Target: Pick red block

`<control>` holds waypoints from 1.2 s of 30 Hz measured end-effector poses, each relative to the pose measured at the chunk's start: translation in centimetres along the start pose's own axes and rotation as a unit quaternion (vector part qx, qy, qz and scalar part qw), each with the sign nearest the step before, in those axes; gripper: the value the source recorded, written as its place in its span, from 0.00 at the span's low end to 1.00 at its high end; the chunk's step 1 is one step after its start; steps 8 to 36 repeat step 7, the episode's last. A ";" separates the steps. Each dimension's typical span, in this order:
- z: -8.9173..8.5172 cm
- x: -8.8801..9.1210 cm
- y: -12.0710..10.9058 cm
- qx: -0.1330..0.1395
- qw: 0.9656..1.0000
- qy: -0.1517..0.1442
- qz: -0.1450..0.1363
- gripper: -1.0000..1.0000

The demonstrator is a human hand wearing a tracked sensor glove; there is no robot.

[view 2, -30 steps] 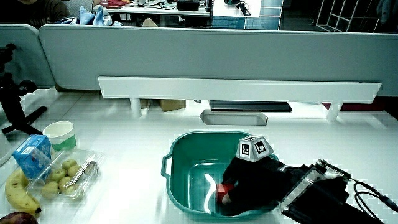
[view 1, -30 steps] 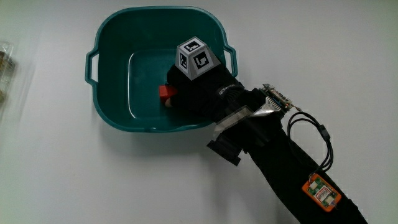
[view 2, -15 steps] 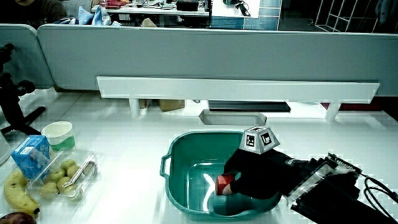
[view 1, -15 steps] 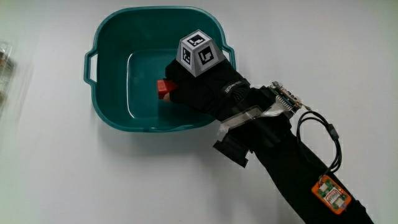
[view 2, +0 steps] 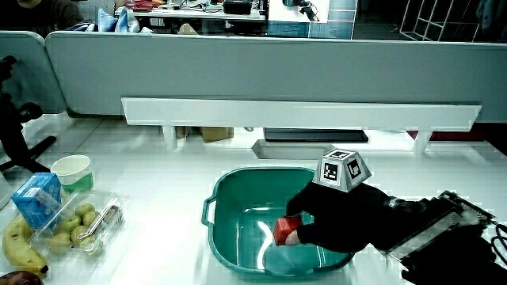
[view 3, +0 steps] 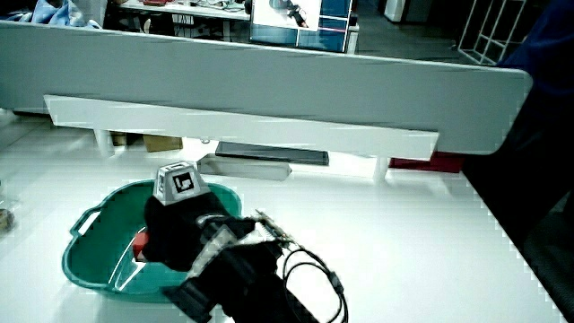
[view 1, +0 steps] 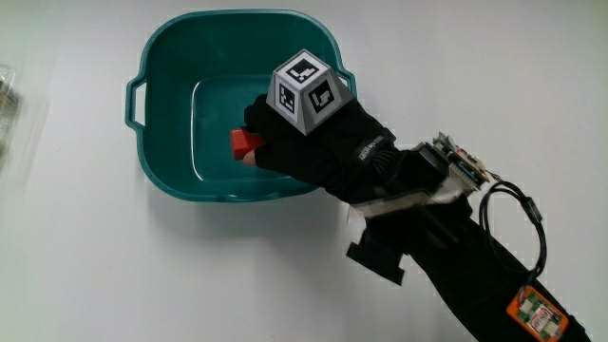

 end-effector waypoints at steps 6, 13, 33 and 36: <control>0.4 -0.8 -2.2 0.027 0.999 -0.025 0.004 1.00; 0.2 -0.7 -2.4 0.062 0.997 -0.044 -0.009 1.00; 0.2 -0.7 -2.4 0.062 0.997 -0.044 -0.009 1.00; 0.2 -0.7 -2.4 0.062 0.997 -0.044 -0.009 1.00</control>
